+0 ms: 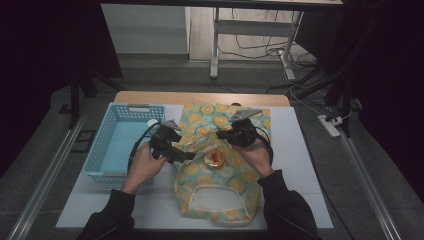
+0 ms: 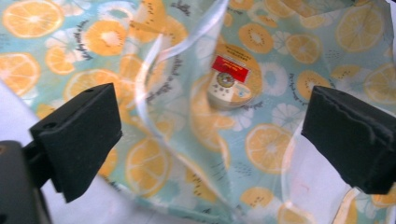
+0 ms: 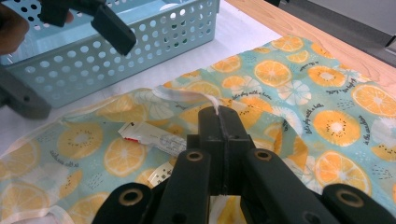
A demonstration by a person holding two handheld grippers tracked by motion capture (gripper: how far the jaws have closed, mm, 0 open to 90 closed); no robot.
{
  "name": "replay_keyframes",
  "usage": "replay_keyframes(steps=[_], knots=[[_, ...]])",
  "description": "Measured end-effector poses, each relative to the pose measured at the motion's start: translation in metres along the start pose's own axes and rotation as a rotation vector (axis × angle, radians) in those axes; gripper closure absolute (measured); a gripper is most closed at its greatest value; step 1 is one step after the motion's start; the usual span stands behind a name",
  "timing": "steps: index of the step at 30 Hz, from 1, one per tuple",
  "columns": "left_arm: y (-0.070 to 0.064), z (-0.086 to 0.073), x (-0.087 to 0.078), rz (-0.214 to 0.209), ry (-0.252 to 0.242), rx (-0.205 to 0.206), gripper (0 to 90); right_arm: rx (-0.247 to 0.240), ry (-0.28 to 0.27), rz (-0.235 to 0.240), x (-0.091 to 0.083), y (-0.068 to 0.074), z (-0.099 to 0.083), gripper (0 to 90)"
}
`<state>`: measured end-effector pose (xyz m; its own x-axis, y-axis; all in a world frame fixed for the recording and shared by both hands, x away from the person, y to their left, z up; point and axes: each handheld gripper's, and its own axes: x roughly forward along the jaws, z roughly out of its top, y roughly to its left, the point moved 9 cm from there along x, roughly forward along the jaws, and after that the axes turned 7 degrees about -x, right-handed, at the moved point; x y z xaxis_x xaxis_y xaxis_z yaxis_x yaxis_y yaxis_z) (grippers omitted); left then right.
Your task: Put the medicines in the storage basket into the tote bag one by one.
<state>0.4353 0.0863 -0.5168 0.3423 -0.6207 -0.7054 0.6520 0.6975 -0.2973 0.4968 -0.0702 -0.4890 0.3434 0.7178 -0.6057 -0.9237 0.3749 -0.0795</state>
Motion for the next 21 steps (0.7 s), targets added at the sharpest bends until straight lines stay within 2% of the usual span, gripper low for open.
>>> replay_keyframes(steps=[2, 9, 11, 16, 21], knots=[[0.004, -0.002, -0.004, -0.001, 0.000, -0.003, 2.3, 0.000, -0.001, 0.000, 0.000, 0.000, 0.000, 90.0], [0.026, -0.009, -0.024, 0.049, -0.031, -0.024, 0.0, 0.002, 0.002, 0.000, 0.000, 0.000, -0.001, 90.0], [0.034, -0.011, -0.030, 0.079, -0.043, -0.030, 0.0, -0.001, 0.003, 0.000, 0.000, 0.000, -0.001, 90.0], [0.052, -0.018, -0.040, 0.134, -0.031, -0.041, 0.0, -0.001, 0.004, 0.000, 0.001, 0.000, -0.001, 90.0], [0.066, -0.021, -0.049, 0.144, -0.047, -0.075, 0.7, -0.001, 0.005, 0.000, 0.001, 0.000, -0.001, 90.0]])
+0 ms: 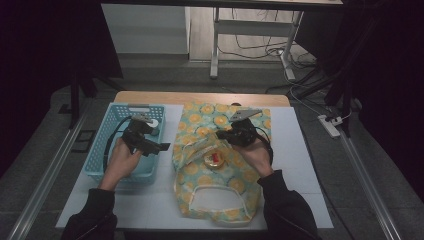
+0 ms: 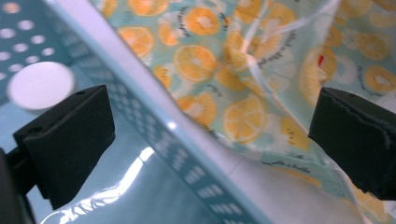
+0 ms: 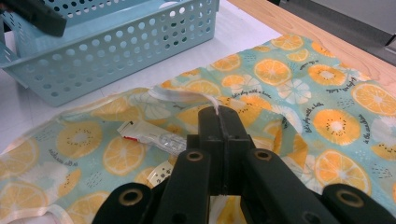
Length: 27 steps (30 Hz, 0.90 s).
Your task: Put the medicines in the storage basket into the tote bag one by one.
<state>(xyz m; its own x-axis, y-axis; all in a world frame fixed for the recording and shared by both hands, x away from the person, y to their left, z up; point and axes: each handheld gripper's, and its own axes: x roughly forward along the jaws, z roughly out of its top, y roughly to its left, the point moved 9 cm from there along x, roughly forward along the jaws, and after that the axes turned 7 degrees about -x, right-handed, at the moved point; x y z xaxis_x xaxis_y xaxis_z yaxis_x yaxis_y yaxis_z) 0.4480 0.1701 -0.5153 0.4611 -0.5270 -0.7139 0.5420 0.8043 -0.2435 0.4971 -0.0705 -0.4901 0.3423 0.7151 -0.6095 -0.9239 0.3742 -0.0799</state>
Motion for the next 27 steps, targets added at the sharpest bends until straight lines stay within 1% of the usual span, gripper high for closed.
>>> replay_keyframes(steps=[3, 9, 13, 17, 23, 25, 27], knots=[[0.010, 0.000, -0.003, 0.027, -0.006, -0.008, 0.5, 0.001, 0.000, 0.000, 0.000, 0.000, 0.000, 90.0], [0.031, -0.002, -0.005, 0.088, -0.004, -0.041, 0.0, 0.001, -0.001, 0.000, -0.001, 0.000, 0.000, 90.0], [0.044, -0.004, -0.002, 0.112, 0.004, -0.067, 0.0, 0.001, -0.001, 0.000, -0.001, 0.000, 0.001, 90.0], [0.055, -0.004, 0.000, 0.128, 0.006, -0.090, 0.0, 0.002, -0.001, 0.000, -0.001, 0.000, 0.001, 90.0], [0.070, -0.002, 0.005, 0.168, 0.027, -0.088, 0.0, 0.000, -0.002, 0.000, -0.001, 0.000, 0.001, 90.0], [0.074, -0.001, 0.007, 0.179, 0.033, -0.095, 0.0, -0.001, -0.001, 0.002, -0.001, 0.001, 0.001, 90.0], [0.077, -0.001, 0.011, 0.179, 0.037, -0.108, 0.0, -0.001, -0.001, 0.002, -0.001, 0.001, 0.001, 90.0]])
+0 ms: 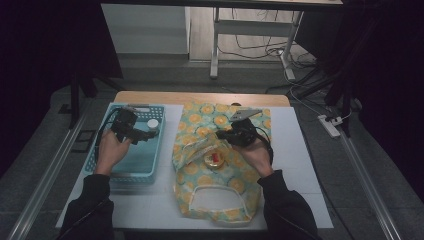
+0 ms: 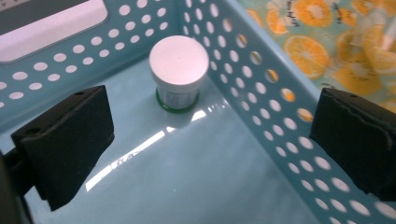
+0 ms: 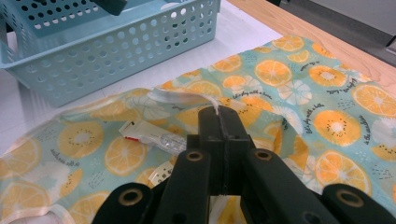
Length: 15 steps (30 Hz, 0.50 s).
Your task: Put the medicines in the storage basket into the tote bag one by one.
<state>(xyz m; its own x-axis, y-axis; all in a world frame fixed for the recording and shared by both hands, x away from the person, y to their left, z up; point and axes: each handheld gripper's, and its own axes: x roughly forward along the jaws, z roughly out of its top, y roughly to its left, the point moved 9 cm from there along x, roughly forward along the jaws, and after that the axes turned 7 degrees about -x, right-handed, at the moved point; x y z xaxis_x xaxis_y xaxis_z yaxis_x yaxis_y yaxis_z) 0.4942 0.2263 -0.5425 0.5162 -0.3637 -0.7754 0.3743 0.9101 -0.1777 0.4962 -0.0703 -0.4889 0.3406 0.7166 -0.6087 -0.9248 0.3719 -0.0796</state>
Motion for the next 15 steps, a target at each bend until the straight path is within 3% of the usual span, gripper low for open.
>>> replay_keyframes(steps=[8, 15], knots=[[0.011, 0.002, 0.011, 0.056, 0.040, -0.017, 0.7, 0.002, -0.001, 0.000, 0.000, 0.000, 0.000, 90.0], [0.013, 0.005, 0.020, 0.070, 0.071, -0.003, 2.0, 0.000, -0.002, 0.000, 0.000, 0.000, 0.000, 90.0]])
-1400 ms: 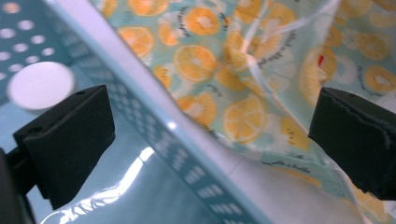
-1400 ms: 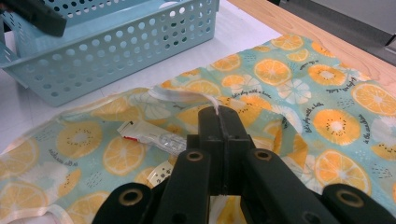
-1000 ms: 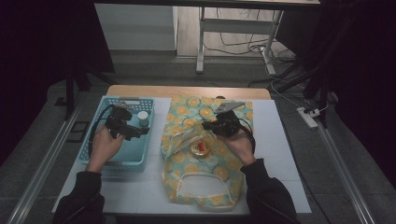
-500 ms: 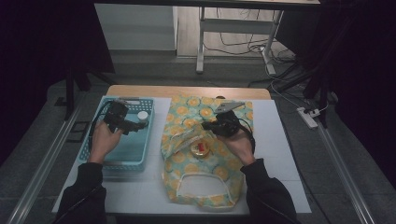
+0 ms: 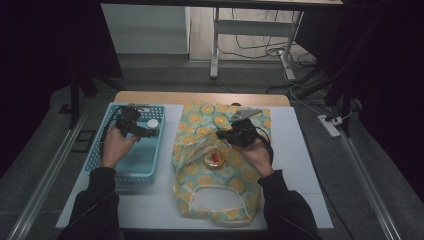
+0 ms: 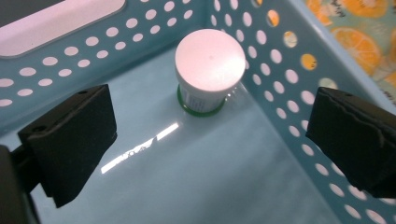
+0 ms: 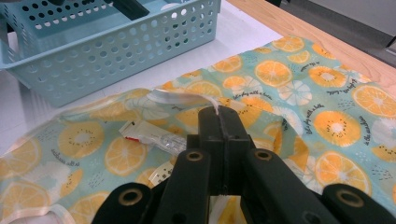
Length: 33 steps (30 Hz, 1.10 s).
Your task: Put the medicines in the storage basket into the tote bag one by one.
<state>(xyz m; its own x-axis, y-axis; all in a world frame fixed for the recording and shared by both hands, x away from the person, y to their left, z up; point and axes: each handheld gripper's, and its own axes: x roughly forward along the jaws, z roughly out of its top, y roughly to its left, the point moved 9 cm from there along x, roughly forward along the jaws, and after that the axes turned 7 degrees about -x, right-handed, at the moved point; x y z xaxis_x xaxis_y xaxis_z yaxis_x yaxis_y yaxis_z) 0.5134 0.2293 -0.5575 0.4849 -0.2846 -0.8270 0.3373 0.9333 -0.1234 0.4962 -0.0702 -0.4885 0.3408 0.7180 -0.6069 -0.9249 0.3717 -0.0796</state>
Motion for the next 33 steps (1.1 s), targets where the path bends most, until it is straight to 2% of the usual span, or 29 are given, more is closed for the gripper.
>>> replay_keyframes(steps=[4, 10, 17, 20, 22, 29, 33], knots=[[0.000, 0.004, 0.004, -0.003, 0.005, 0.010, 2.5, 0.000, 0.000, 0.001, 0.000, 0.000, 0.000, 90.0], [0.001, 0.010, 0.010, 0.028, 0.023, 0.029, 6.3, -0.001, -0.001, -0.001, -0.001, -0.001, 0.000, 90.0], [0.002, 0.013, 0.015, 0.036, 0.038, 0.046, 18.3, 0.000, -0.004, -0.001, -0.002, -0.001, 0.000, 90.0], [0.004, 0.014, 0.017, 0.028, 0.035, 0.042, 24.2, -0.001, -0.004, -0.001, -0.002, -0.001, 0.001, 90.0], [0.003, 0.015, 0.017, 0.007, 0.030, 0.037, 29.1, -0.001, -0.004, 0.000, -0.002, -0.001, 0.001, 90.0], [-0.002, 0.019, 0.024, -0.021, 0.033, 0.044, 38.3, 0.000, -0.005, 0.000, -0.002, -0.002, 0.000, 90.0], [-0.003, 0.019, 0.027, -0.016, 0.045, 0.047, 43.4, 0.001, -0.005, 0.000, -0.002, -0.002, 0.000, 90.0]])
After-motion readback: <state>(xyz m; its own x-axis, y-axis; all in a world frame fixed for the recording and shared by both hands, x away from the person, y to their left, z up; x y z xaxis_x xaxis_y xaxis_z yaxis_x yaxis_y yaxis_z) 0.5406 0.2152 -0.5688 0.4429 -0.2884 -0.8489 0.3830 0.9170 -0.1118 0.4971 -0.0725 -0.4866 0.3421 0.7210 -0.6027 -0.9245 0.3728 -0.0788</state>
